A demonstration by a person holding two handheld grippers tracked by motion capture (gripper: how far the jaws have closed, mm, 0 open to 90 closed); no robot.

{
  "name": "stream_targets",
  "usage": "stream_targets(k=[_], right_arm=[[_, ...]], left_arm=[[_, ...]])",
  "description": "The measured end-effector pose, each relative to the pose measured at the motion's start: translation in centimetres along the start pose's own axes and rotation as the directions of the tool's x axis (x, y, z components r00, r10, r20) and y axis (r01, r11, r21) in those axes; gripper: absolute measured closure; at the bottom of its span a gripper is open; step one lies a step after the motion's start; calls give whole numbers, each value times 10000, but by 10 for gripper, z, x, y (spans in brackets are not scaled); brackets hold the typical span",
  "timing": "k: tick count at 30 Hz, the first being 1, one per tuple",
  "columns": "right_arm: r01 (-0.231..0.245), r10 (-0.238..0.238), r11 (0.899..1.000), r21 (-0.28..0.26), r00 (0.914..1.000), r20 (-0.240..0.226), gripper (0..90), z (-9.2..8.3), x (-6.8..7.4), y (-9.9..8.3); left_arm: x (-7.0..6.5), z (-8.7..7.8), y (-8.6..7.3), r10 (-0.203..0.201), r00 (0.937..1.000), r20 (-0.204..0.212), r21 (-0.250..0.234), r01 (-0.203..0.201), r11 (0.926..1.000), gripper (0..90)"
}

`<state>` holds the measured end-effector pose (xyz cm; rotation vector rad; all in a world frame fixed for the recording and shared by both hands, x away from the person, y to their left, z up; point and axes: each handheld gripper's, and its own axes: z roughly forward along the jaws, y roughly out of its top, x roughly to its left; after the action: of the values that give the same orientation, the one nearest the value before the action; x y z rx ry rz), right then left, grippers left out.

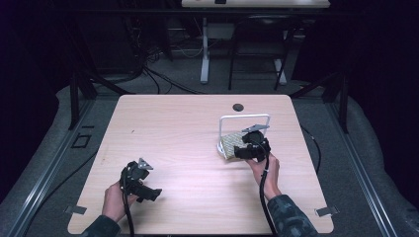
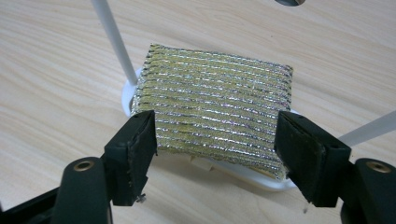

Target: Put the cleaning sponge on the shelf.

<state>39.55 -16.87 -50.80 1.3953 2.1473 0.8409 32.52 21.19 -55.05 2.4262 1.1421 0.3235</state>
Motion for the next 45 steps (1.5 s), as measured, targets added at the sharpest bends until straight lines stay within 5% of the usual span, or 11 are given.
stream_targets(k=[22, 45], right_arm=[[785, -788, 9969, -67, 9931, -874, 145, -57, -7, -16], [579, -553, 9978, 319, 9955, -771, 45, -106, -44, -84]], left_arm=[[-2, 1, 0, 16, 10000, 5, 69, -16, 10000, 19], [-4, 1, -1, -42, 10000, -21, 63, 42, 10000, 19]])
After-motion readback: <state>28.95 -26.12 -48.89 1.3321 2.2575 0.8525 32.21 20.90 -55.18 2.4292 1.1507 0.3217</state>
